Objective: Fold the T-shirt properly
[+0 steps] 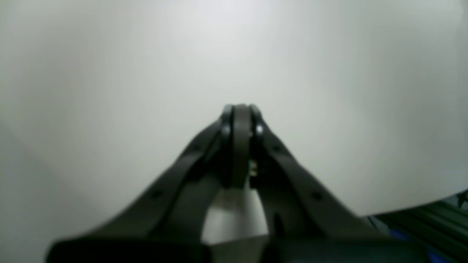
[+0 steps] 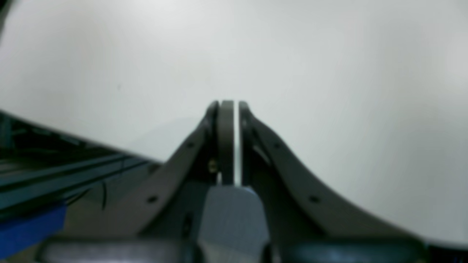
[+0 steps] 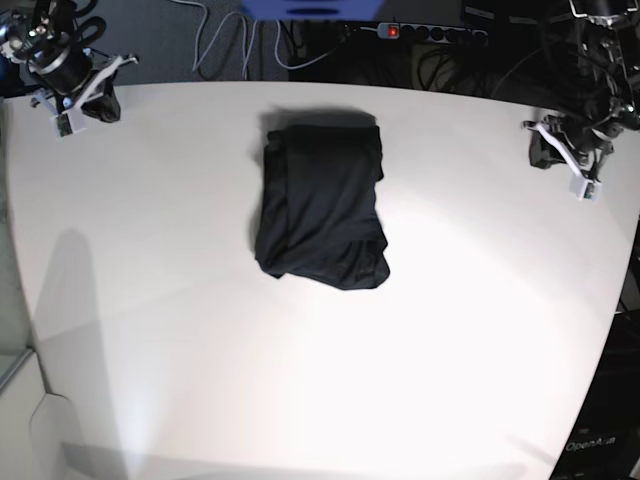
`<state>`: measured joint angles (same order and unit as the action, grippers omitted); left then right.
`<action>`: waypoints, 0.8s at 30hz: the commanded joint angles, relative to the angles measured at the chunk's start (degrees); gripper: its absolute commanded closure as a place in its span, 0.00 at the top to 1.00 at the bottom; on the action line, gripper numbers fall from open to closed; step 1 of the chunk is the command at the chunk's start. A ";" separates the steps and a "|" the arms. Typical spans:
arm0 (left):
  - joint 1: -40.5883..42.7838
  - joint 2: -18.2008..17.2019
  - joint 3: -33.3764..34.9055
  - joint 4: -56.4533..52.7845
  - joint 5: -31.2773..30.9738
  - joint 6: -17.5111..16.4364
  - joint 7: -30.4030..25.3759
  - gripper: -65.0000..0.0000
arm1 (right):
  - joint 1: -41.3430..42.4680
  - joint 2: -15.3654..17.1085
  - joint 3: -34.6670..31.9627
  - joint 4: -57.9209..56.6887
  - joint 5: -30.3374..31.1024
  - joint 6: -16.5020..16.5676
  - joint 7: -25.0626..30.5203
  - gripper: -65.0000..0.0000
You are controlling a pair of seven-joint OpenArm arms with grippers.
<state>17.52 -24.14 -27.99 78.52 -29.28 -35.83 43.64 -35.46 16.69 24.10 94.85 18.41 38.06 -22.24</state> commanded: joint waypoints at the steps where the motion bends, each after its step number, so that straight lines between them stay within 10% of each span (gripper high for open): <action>1: 1.34 -0.61 -0.01 0.03 1.72 0.01 2.82 0.00 | -0.63 0.67 0.83 0.93 0.62 0.31 1.18 0.00; 19: 17.87 -0.25 0.16 8.47 1.98 -0.52 1.33 0.00 | -15.31 -5.74 5.40 0.40 0.27 0.40 11.73 0.00; 24: 18.39 4.05 0.16 3.81 12.27 -0.69 0.19 0.00 | -14.43 -8.03 5.22 -7.60 -5.10 0.40 16.74 0.00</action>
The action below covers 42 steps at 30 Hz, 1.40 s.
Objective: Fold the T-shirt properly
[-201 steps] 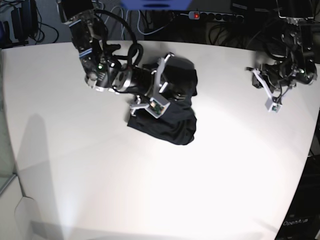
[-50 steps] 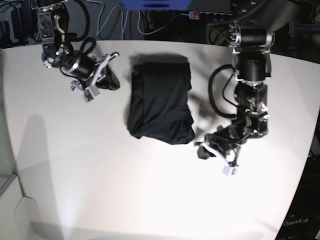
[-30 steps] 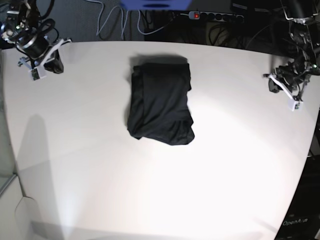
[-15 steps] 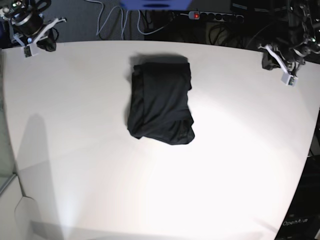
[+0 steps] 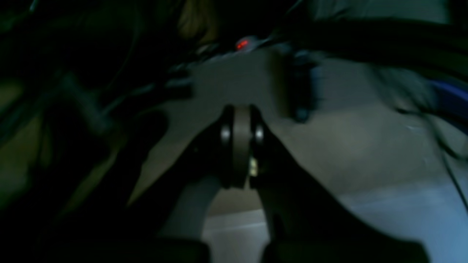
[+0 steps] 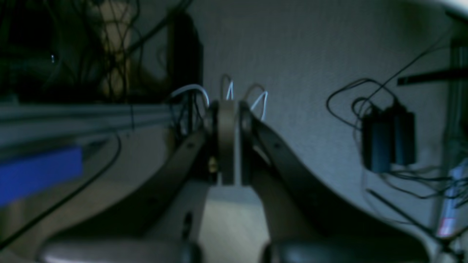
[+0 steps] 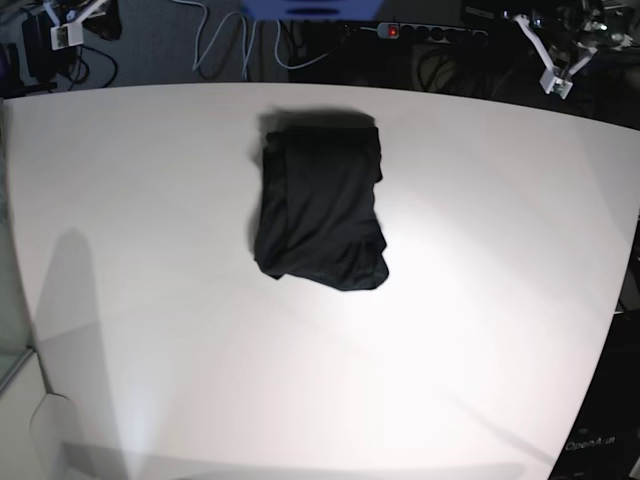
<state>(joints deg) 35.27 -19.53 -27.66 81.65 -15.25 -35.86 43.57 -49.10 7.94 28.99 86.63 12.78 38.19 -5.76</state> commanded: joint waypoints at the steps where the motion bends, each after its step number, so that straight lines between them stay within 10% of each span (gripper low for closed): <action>1: -0.15 0.76 0.19 -0.90 1.40 -0.67 -1.77 0.00 | 0.00 0.45 0.41 -1.31 -1.48 0.27 1.85 0.00; 10: -4.72 10.17 0.01 -16.72 21.62 -0.67 -17.51 0.00 | 7.39 -1.92 0.77 -23.03 -11.94 0.35 13.80 0.00; 23: -18.69 10.34 -0.16 -56.37 27.25 -0.41 -43.26 0.00 | 25.59 3.70 0.68 -68.74 -18.36 -0.61 32.44 0.00; 28: -23.18 9.90 0.10 -69.03 27.25 0.03 -53.46 0.00 | 31.91 5.37 0.24 -84.48 -23.63 -9.23 41.85 0.00; 35: -28.37 9.55 -0.08 -77.91 27.25 0.38 -57.07 0.00 | 35.87 3.18 0.24 -85.62 -33.65 -26.55 41.14 0.00; 39: -29.33 10.17 0.28 -77.73 27.33 10.67 -57.15 0.00 | 38.51 2.30 0.33 -85.88 -38.84 -36.30 37.80 0.00; 42: -30.65 10.96 0.28 -78.26 30.41 16.65 -57.15 0.00 | 40.44 1.51 0.24 -85.62 -42.09 -37.62 33.23 0.00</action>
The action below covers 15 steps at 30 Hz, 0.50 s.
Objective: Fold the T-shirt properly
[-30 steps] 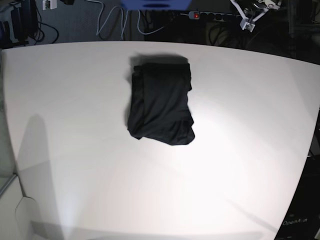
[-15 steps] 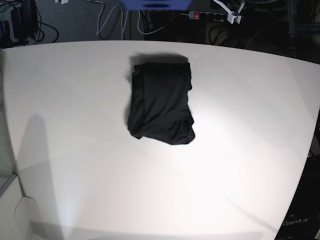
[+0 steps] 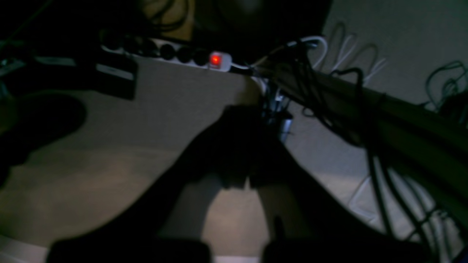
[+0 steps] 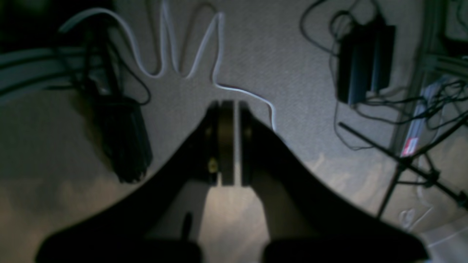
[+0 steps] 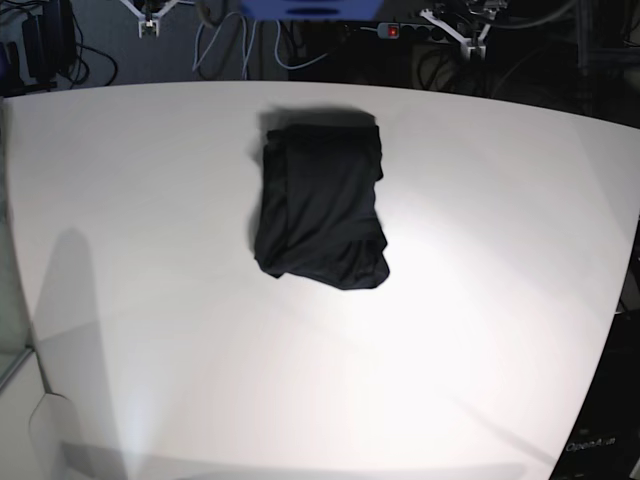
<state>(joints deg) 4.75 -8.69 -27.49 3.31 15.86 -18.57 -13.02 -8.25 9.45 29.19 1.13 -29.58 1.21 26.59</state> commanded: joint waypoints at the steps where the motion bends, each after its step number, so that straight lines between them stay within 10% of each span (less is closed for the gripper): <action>1: -0.67 0.29 0.10 -0.01 1.24 1.38 -0.48 0.00 | 0.21 -0.09 0.22 -0.11 -0.70 -0.73 -0.70 0.00; 6: -1.02 2.05 -0.08 -0.10 6.52 12.28 -0.04 0.00 | 1.53 -1.23 0.22 -0.11 -1.49 -0.73 -4.83 0.00; 15: -1.98 2.49 -0.16 -0.19 6.78 12.99 0.14 0.00 | 2.14 -1.41 0.66 -0.11 -1.32 -0.82 -4.30 0.00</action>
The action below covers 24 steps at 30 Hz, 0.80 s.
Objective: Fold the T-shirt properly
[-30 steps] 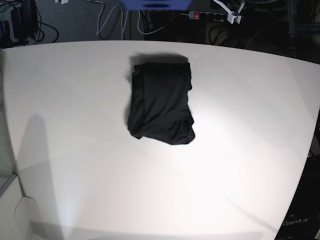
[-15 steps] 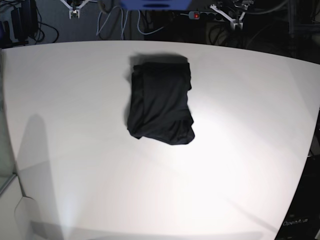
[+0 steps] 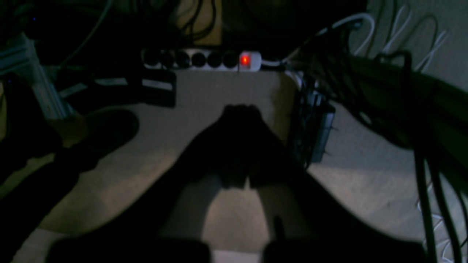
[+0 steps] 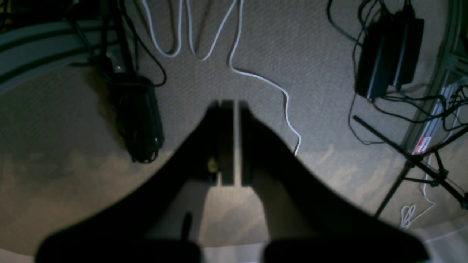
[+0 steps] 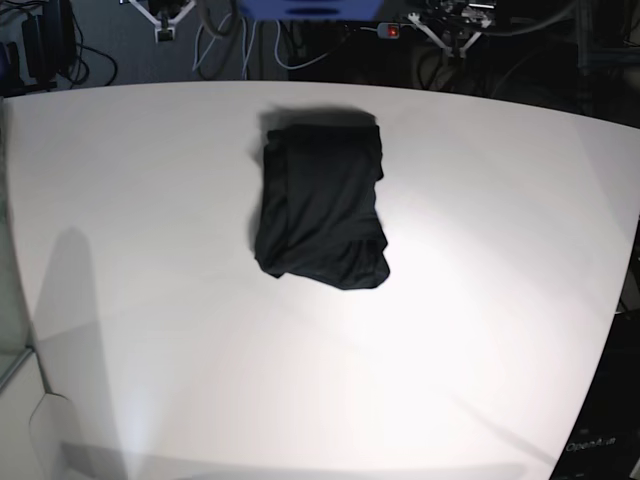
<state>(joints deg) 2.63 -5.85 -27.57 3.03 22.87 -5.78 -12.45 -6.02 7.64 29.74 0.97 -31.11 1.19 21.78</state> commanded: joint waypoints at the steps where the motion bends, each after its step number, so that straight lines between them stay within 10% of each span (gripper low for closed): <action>1: 0.14 -0.35 -0.08 0.09 -0.24 0.20 -0.43 0.00 | -0.09 0.40 0.11 0.04 0.21 -0.80 0.51 0.00; 24: -0.57 -0.53 0.01 0.09 0.12 -0.15 -0.34 0.00 | 0.00 -0.30 0.20 0.04 0.30 -5.37 0.51 0.00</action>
<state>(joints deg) 2.15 -6.02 -27.55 3.03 22.94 -5.98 -12.49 -5.72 6.92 29.74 0.95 -31.11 -3.11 21.80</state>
